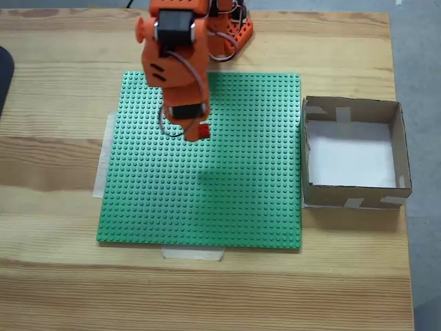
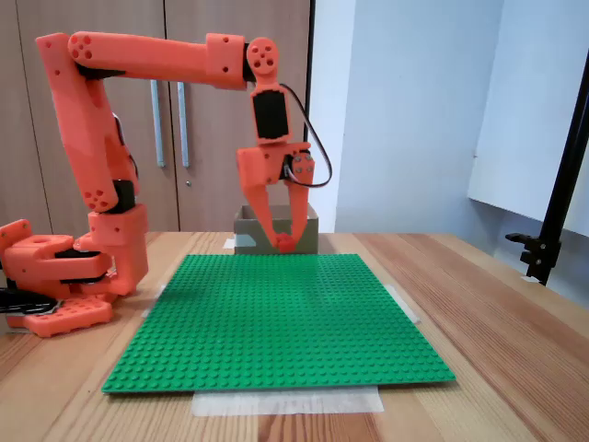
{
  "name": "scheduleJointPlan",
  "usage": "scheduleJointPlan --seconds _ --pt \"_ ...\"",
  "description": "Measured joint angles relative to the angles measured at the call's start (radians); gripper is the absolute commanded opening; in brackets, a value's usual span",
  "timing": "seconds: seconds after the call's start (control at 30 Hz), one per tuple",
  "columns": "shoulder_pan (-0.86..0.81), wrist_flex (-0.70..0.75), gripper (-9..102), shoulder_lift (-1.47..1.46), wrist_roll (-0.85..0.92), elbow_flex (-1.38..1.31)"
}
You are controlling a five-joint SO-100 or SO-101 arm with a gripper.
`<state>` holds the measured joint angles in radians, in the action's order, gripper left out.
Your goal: Pick the red lego block and put it in the box.
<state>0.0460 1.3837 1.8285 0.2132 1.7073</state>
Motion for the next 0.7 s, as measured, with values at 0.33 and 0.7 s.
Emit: scheduleJointPlan --seconds 0.33,0.7 --pt "0.104 0.048 2 0.0 -0.077 -0.1" --pt "0.227 0.075 1 0.0 -0.161 -0.213"
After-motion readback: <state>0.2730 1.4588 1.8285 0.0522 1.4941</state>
